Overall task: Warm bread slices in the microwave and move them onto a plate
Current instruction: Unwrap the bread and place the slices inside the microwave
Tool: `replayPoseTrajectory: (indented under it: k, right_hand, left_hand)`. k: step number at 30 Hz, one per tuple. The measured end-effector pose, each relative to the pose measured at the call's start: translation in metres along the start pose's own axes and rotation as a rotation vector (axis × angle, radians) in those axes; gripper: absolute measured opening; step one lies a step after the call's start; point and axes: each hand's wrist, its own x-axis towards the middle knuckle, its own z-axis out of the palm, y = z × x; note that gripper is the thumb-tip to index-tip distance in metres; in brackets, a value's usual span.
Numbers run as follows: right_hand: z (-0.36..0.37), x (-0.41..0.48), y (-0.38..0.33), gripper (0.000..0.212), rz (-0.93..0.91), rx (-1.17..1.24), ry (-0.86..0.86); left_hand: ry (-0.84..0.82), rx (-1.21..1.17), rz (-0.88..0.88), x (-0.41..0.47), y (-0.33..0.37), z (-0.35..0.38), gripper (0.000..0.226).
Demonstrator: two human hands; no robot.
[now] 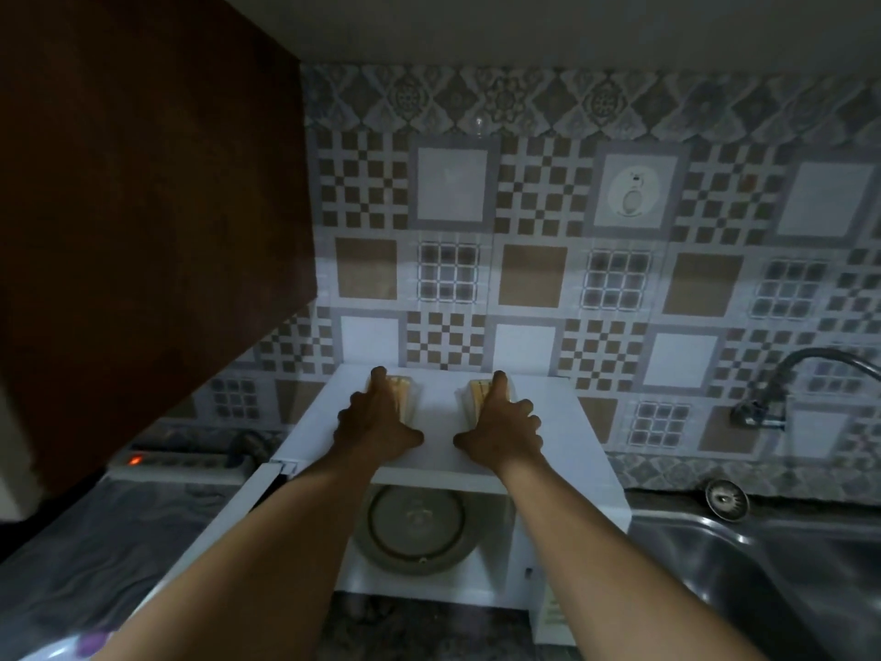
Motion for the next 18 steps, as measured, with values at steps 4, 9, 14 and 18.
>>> replayPoseTrajectory:
  k: [4,9,14,18]
  right_hand:
    - [-0.009,-0.029,-0.004,0.115,0.044,0.001,-0.013]
    - [-0.024,-0.081,-0.01,0.115,0.047,0.027,-0.002]
    - [-0.036,-0.146,-0.01,0.104,0.027,0.033,0.039]
    - [-0.036,-0.194,-0.006,0.101,0.024,0.021,0.05]
  left_hand:
    - [-0.003,-0.028,-0.009,-0.03,-0.005,-0.012,0.109]
    - [-0.002,-0.067,-0.029,-0.078,-0.007,-0.034,0.112]
    - [0.017,-0.058,0.007,-0.143,-0.008,-0.056,0.109]
    - [0.039,-0.071,0.045,-0.192,-0.014,-0.063,0.108]
